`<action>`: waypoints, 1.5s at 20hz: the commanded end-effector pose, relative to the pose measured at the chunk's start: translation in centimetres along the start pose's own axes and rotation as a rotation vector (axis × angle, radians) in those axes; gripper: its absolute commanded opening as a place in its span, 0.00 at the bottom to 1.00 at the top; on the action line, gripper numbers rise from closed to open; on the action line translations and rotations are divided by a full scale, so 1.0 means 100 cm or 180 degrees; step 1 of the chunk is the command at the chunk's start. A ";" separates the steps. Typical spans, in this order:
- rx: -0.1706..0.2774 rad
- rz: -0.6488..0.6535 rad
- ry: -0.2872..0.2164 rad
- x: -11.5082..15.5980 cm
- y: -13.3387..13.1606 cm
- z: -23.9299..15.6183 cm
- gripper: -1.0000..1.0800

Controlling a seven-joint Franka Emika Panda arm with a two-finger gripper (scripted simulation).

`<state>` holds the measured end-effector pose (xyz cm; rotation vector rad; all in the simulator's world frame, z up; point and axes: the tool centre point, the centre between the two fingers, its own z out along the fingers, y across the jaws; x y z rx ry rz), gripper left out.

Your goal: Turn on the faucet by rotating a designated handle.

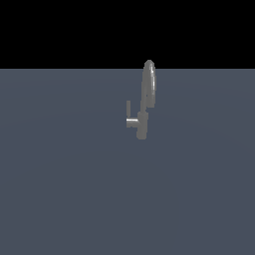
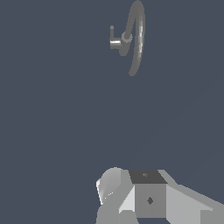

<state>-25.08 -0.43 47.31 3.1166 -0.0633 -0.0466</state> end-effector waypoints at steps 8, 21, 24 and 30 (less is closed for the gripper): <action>0.0134 0.0060 -0.0020 0.003 0.000 0.003 0.00; 0.0169 0.0203 0.0090 0.004 -0.001 -0.008 0.00; 0.0161 0.0312 0.0194 0.004 -0.003 -0.019 0.00; 0.0130 0.0625 0.0491 0.004 -0.011 -0.050 0.00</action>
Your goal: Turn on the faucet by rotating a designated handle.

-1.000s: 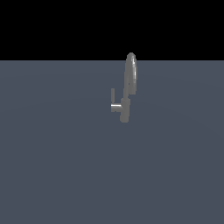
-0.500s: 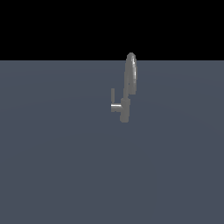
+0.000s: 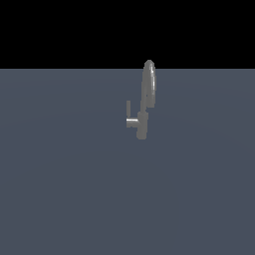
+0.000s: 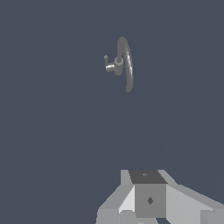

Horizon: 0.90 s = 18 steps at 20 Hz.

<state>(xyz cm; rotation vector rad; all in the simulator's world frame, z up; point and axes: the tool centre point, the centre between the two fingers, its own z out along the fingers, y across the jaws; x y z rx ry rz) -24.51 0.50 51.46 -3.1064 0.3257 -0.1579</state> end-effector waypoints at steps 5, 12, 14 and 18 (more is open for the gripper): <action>-0.0050 0.0425 0.0433 0.002 -0.017 -0.042 0.00; -0.0148 0.0906 0.0930 0.004 -0.048 -0.082 0.00; -0.0183 0.1034 0.1063 0.005 -0.059 -0.090 0.00; -0.0261 0.1275 0.1314 0.009 -0.083 -0.102 0.00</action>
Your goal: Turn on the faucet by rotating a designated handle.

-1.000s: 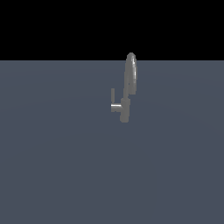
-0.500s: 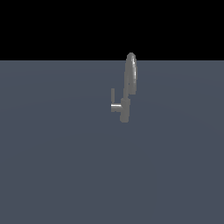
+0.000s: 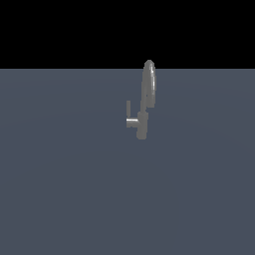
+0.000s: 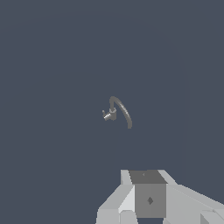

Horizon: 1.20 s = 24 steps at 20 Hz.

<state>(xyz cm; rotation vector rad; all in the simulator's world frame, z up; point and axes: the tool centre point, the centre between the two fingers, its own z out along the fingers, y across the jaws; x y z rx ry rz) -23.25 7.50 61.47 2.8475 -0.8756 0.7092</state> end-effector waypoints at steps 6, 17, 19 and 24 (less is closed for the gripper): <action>-0.0163 0.0407 0.0445 0.000 -0.050 -0.010 0.00; -0.0480 0.0889 0.0941 0.007 -0.130 0.033 0.00; -0.0547 0.0967 0.1009 0.010 -0.143 0.048 0.00; -0.0727 0.1155 0.1144 0.020 -0.171 0.098 0.00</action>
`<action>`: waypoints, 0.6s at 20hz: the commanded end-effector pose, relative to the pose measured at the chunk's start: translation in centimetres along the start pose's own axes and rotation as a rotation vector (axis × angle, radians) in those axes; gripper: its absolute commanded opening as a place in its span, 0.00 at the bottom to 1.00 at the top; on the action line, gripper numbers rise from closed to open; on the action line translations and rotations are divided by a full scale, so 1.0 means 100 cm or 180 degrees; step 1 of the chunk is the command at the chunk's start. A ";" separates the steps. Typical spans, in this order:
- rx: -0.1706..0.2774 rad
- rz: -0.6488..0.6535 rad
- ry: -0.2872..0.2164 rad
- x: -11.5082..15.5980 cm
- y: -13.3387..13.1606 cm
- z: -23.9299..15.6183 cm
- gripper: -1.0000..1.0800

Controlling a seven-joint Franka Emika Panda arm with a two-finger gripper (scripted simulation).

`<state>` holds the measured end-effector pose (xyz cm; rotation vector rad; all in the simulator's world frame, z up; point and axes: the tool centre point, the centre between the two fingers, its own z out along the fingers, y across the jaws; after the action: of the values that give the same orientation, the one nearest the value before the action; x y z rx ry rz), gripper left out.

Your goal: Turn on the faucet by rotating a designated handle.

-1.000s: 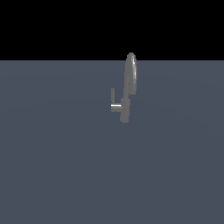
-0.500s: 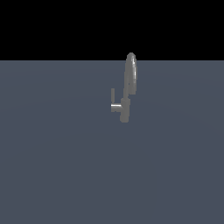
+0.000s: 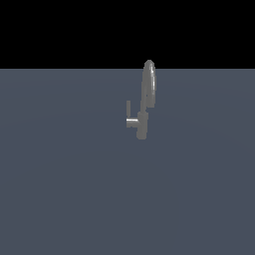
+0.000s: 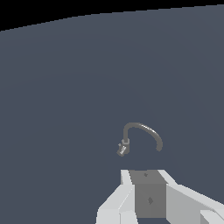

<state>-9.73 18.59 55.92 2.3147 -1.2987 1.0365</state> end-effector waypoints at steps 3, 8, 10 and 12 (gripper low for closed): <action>-0.0177 0.0153 0.0106 -0.016 -0.031 0.046 0.00; -0.0402 0.0313 0.0182 -0.033 -0.056 0.112 0.00; -0.0499 0.0378 0.0199 -0.039 -0.064 0.142 0.00; -0.0600 0.0445 0.0209 -0.046 -0.069 0.174 0.00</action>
<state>0.98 16.26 43.24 2.0856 -1.4598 0.9929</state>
